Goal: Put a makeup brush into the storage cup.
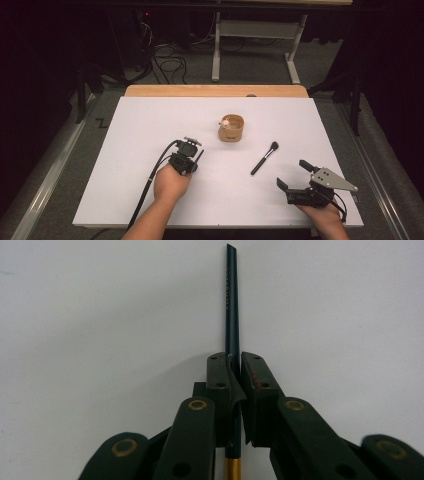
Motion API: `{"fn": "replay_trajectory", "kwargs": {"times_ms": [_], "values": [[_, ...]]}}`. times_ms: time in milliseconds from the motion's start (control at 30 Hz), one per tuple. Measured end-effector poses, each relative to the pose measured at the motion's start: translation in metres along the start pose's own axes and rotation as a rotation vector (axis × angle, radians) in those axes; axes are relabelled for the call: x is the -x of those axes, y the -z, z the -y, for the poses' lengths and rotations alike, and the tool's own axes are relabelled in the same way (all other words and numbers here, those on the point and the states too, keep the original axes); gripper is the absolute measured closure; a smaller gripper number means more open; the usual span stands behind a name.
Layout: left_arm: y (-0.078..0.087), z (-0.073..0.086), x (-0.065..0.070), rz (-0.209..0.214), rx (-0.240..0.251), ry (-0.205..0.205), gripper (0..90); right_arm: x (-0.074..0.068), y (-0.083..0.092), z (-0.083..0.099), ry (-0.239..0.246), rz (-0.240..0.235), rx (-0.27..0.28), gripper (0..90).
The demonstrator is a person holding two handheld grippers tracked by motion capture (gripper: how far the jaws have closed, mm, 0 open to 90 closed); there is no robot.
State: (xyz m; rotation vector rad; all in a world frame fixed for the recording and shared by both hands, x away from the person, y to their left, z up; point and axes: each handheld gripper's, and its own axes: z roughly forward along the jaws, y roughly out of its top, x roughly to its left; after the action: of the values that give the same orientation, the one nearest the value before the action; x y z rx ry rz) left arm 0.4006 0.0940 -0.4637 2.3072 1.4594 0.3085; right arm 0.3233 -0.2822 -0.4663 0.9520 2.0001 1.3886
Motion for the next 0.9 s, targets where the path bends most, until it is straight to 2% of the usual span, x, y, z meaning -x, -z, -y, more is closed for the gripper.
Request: {"fn": "replay_trajectory", "kwargs": {"times_ms": [233,400,567,767,900], "values": [[0.000,0.002,0.002,-0.012,0.019,-0.045,83.4,0.000,0.000,0.000,-0.001,0.000,-0.001,0.4],[0.002,0.002,0.000,-0.001,0.022,-0.051,83.4,0.000,0.000,0.000,-0.002,0.000,-0.002,0.4],[0.005,0.002,0.000,0.020,0.026,-0.053,83.4,0.000,0.000,0.001,0.000,0.000,-0.003,0.4],[0.010,0.003,-0.001,0.056,0.006,-0.063,83.4,0.000,-0.001,0.001,0.004,0.002,-0.003,0.4],[0.014,0.006,-0.001,0.076,-0.001,-0.082,83.4,0.000,-0.001,0.001,0.002,0.000,-0.006,0.4]]}}
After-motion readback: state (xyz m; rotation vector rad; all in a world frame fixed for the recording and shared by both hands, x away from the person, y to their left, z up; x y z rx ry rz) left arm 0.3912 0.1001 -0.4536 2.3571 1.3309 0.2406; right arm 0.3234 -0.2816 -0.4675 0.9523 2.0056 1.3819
